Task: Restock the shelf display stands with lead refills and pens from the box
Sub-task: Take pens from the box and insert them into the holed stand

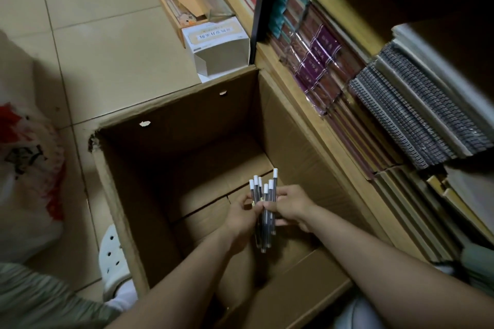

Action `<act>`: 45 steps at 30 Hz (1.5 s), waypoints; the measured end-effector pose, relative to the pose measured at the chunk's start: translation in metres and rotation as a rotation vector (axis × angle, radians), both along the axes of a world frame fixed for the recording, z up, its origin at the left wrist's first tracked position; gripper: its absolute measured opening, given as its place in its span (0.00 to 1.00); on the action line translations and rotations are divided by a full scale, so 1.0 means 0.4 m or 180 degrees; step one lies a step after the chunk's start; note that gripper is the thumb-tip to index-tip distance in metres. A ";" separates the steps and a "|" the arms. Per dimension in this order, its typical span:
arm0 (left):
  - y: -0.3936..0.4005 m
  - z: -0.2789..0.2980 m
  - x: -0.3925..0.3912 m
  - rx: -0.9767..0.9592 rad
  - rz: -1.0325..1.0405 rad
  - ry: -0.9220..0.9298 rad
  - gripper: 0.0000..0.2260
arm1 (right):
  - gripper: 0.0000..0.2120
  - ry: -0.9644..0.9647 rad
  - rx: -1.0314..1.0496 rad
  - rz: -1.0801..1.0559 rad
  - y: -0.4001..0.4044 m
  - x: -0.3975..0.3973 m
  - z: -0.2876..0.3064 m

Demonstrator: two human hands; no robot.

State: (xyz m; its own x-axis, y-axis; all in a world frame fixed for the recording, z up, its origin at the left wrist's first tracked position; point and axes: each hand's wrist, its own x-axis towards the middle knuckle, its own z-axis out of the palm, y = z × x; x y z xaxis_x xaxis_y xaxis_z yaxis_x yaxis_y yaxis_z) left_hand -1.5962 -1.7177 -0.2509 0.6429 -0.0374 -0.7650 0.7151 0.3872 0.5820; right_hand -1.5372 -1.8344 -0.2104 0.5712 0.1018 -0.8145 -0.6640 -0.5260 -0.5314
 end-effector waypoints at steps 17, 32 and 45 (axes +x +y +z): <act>-0.031 0.749 0.188 -0.0267 -0.1955 -0.2113 0.19 | 0.12 -0.2233 0.0105 0.0096 -0.166 0.012 0.807; -0.192 0.882 0.197 -0.0644 -0.1604 -0.2101 0.09 | 0.12 -0.3601 -0.0200 -0.0575 -0.305 0.019 0.883; -0.252 0.886 0.183 -0.0194 -0.1324 -0.2409 0.09 | 0.12 -0.3954 -0.1123 -0.0760 -0.319 0.025 0.877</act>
State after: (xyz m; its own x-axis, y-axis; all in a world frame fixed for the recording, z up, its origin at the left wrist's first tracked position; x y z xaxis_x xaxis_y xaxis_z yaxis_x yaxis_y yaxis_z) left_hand -1.5229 -1.8187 0.1036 0.9035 -0.4097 -0.1259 0.2342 0.2260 0.9455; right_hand -1.5272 -1.9620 0.1402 0.9288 -0.2143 0.3024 0.0699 -0.7001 -0.7107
